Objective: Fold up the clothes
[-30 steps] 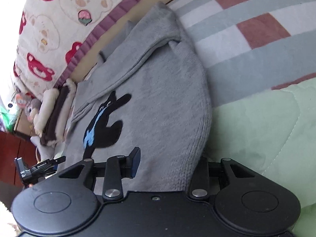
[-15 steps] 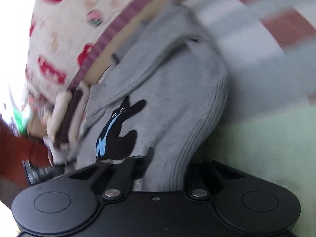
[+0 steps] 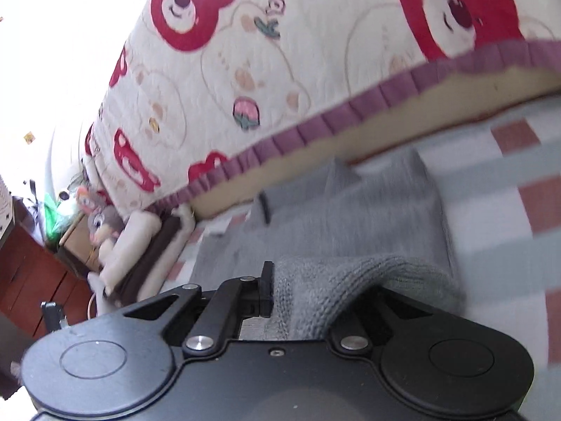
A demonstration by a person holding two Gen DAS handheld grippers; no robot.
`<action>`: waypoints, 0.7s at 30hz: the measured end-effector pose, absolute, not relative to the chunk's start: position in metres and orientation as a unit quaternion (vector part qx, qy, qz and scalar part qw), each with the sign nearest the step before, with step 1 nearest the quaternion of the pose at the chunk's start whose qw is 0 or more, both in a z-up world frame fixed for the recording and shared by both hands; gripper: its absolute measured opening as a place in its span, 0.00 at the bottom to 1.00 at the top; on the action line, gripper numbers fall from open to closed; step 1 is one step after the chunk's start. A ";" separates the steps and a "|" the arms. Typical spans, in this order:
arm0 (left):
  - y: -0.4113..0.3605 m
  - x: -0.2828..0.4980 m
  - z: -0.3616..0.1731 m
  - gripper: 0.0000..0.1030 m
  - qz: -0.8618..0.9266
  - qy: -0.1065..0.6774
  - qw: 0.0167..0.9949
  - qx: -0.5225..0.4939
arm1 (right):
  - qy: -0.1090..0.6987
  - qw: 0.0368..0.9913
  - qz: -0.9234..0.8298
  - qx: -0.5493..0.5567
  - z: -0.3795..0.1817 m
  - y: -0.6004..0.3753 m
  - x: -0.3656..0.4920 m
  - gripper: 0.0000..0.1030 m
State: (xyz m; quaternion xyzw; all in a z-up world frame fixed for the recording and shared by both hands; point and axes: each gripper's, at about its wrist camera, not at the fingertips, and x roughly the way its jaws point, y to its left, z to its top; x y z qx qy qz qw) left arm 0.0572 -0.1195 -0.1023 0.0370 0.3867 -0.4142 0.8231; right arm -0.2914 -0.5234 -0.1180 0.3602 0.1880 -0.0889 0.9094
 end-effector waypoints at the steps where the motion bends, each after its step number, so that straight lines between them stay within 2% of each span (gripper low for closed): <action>1: -0.117 0.063 -0.099 0.09 -0.413 0.385 0.826 0.018 | 0.180 0.912 -0.092 0.357 -0.112 -0.526 -0.288 0.07; 6: -0.124 0.094 -0.081 0.09 -0.400 0.362 0.842 -0.003 | 0.175 0.928 -0.096 0.316 -0.082 -0.548 -0.263 0.07; 10: -0.157 0.146 -0.064 0.08 -0.383 0.360 0.848 -0.063 | 0.181 0.936 -0.116 0.280 -0.052 -0.587 -0.217 0.06; 16: -0.209 0.186 -0.020 0.08 -0.389 0.263 0.875 -0.119 | 0.095 0.958 -0.141 0.230 -0.006 -0.632 -0.186 0.06; 18: -0.222 0.194 -0.016 0.08 -0.391 0.249 0.877 -0.130 | 0.091 0.959 -0.151 0.221 -0.011 -0.644 -0.180 0.06; 21: -0.235 0.199 -0.045 0.09 -0.389 0.269 0.875 -0.101 | 0.121 0.952 -0.166 0.226 -0.041 -0.660 -0.171 0.06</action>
